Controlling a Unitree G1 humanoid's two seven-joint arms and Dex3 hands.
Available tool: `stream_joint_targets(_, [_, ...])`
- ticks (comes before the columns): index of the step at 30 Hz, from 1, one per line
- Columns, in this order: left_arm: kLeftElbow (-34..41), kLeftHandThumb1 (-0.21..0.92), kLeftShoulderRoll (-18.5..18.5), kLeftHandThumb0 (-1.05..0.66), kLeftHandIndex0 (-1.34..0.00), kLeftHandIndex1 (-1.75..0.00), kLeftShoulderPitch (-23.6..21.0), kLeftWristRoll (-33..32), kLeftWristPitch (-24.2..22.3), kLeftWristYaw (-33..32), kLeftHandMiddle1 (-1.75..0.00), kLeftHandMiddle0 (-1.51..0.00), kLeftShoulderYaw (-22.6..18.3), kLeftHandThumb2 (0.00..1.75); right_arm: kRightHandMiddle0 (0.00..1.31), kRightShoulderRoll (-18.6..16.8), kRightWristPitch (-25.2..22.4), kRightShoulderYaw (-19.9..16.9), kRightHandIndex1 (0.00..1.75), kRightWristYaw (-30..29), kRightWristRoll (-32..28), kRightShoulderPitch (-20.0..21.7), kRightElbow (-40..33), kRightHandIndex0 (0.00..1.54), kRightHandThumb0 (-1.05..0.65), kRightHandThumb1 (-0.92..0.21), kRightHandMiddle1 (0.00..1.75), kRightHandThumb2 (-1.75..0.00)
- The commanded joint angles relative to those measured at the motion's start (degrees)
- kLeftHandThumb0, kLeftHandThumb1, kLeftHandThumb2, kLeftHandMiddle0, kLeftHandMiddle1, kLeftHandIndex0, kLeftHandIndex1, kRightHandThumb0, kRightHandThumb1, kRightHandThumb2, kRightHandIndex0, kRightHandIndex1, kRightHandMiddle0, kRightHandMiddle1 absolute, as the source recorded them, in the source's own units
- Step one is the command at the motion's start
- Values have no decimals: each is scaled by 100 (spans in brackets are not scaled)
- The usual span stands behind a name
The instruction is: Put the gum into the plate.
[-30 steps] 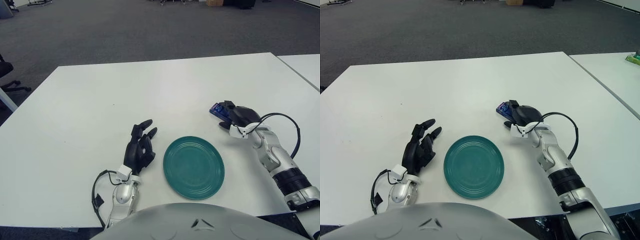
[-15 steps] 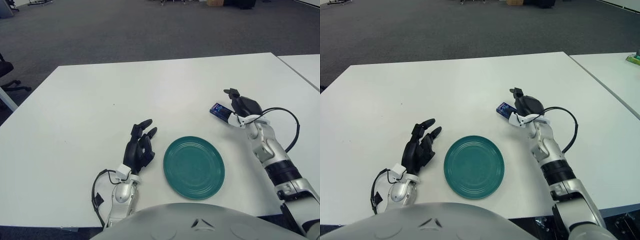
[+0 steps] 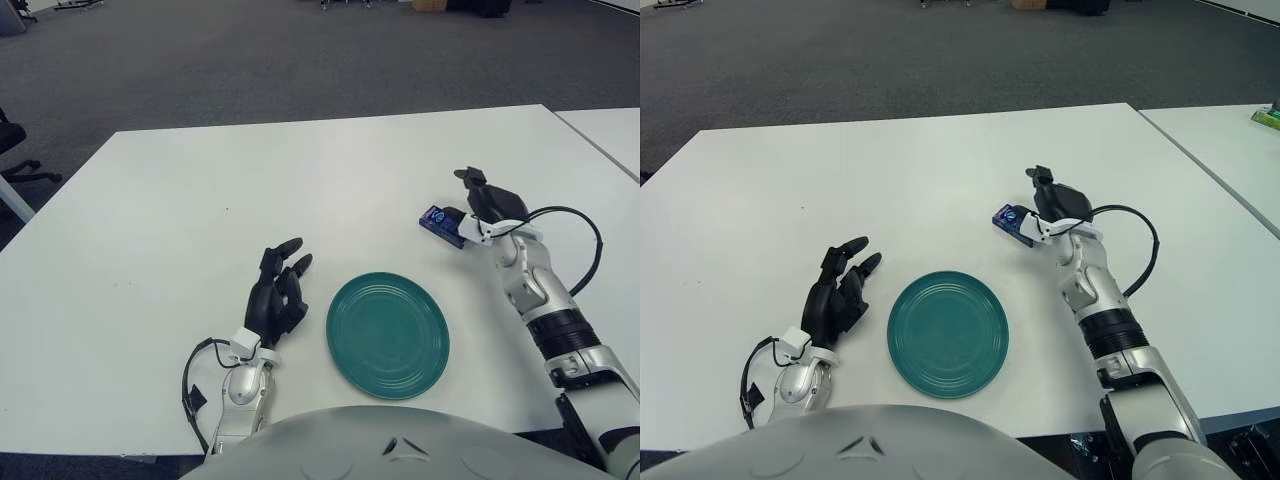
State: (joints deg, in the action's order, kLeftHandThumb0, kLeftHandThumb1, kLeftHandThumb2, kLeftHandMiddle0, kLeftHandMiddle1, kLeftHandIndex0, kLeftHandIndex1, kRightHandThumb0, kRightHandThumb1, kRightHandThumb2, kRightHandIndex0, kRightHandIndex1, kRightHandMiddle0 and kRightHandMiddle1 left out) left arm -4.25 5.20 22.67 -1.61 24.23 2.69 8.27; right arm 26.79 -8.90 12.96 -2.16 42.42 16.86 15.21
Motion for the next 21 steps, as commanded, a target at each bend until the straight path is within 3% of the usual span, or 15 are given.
stream_joint_targets(1, [-137, 92, -38, -79, -15, -93, 71, -56, -160, 29, -32, -49, -56, 87, 0, 35, -90, 96, 3, 129, 60, 132, -2, 44, -71, -92, 54, -51])
stream_joint_targets(17, [-36, 92, -44, -79, -15, -93, 149, -66, -213, 38, -35, -51, -36, 87, 0, 101, -335, 342, 2, 508, 172, -85, -288, 42, -69, -92, 56, -44])
stream_joint_targets(21, [-83, 92, -44, -79, -15, -93, 133, -96, -218, 83, -36, -50, -31, 87, 0, 152, -479, 375, 2, 705, 257, -259, -640, 43, -71, -92, 57, -45])
